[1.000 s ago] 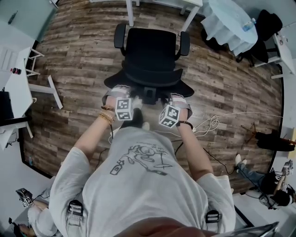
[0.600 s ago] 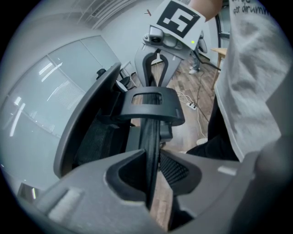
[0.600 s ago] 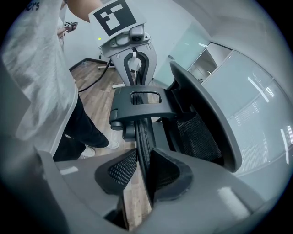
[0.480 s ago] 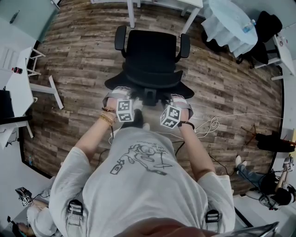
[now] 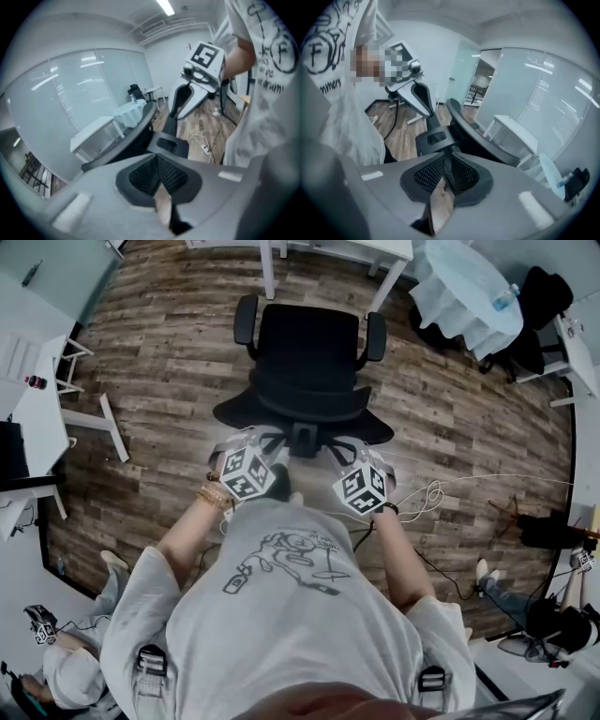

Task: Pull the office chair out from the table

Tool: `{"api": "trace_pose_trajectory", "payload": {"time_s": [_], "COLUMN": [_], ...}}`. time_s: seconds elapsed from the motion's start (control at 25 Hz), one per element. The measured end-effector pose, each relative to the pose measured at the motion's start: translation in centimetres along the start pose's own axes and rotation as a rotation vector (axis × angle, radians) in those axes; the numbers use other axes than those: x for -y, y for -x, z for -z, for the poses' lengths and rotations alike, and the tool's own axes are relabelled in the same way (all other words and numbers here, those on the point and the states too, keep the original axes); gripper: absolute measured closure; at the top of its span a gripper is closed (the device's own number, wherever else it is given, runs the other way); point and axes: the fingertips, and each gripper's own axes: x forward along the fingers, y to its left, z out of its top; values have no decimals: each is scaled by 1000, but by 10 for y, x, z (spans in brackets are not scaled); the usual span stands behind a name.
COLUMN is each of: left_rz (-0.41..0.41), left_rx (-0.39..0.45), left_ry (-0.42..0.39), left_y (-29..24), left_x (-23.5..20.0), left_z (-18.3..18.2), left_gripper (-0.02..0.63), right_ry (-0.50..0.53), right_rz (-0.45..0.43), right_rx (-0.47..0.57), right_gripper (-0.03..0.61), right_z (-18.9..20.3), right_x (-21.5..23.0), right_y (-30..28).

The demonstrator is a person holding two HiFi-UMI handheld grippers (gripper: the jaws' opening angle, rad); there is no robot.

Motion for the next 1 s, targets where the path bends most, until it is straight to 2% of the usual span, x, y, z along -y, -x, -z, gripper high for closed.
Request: {"api": "trace_pose_trajectory", "payload": {"time_s": [0.24,0.36,0.52,0.68,1.0], "left_rz": [-13,-18,-43,-60,-86], "left_rx": [351,471,604,701,743], "left_ry": [361,454,502,504,496], "left_y": [59,86,121,148,156], "left_x": [-17,-23,-26,-25,-14], "left_z": [-74,-102,-133,-163,-175], "left_gripper": [609,609,609,609,609], "right_ry": [-288,-368,-441,-471,-442], "right_rz": [25,42,55,60,94], "right_rx": [303,434,561,637,683], "right_gripper": [562,572,572,572,572], "right_z": [-66,-98,-126,-146,-160], "right_x": [16,26,28,26,15], "right_y": [59,90,125,155,173]}}
